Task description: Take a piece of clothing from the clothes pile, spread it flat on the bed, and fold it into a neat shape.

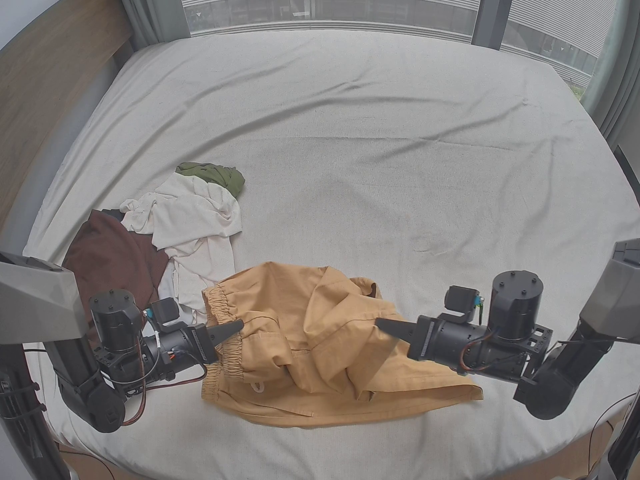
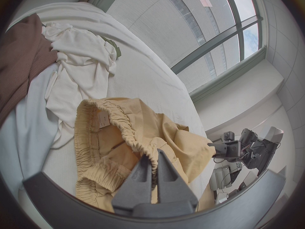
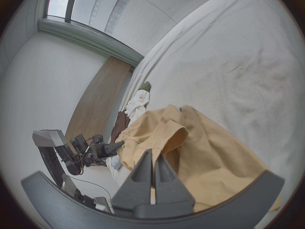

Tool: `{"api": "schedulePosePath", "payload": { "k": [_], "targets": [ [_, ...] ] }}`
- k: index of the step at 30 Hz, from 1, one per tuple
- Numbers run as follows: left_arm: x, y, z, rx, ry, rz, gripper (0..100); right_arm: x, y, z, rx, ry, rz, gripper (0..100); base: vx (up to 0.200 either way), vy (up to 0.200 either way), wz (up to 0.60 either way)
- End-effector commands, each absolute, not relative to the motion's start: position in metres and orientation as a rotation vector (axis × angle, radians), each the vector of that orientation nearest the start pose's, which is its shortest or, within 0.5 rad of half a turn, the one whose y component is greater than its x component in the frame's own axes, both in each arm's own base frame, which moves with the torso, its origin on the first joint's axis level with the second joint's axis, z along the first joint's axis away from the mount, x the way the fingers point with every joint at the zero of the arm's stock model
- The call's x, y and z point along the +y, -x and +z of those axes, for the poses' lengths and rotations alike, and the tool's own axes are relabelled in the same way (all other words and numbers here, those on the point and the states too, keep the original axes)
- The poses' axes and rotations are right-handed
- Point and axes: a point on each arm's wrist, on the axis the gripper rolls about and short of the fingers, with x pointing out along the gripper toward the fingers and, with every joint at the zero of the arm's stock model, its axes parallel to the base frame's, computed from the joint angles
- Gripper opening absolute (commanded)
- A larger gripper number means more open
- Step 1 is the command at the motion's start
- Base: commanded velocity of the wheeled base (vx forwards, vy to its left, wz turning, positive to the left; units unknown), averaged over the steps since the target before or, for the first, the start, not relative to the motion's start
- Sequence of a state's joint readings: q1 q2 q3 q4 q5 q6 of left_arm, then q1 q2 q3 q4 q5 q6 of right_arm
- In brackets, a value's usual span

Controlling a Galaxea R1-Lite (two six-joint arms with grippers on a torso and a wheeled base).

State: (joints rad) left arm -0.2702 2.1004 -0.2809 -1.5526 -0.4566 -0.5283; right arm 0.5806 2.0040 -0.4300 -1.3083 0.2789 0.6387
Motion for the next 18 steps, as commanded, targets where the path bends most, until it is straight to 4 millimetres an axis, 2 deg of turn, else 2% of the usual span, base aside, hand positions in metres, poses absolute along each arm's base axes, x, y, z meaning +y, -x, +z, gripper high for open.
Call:
{"api": "schedulePosePath", "payload": {
  "k": [1,6,10,18],
  "targets": [
    [-0.085,-0.269,0.048,0.430,0.527,-0.626,0,0.145,-0.230,0.066,0.543,-0.538,0.712,0,0.000,0.000,0.00],
    [-0.085,-0.271,0.048,0.424,0.528,-0.624,0,0.142,-0.226,0.046,0.572,-0.536,0.702,0,0.000,0.000,0.00],
    [-0.085,-0.271,0.049,0.423,0.529,-0.625,0,0.145,-0.228,0.037,0.581,-0.540,0.705,0,0.000,0.000,0.00],
    [-0.086,-0.268,0.048,0.432,0.528,-0.628,0,0.148,-0.227,0.039,0.571,-0.537,0.720,0,0.000,0.000,0.00]
  ]
}}
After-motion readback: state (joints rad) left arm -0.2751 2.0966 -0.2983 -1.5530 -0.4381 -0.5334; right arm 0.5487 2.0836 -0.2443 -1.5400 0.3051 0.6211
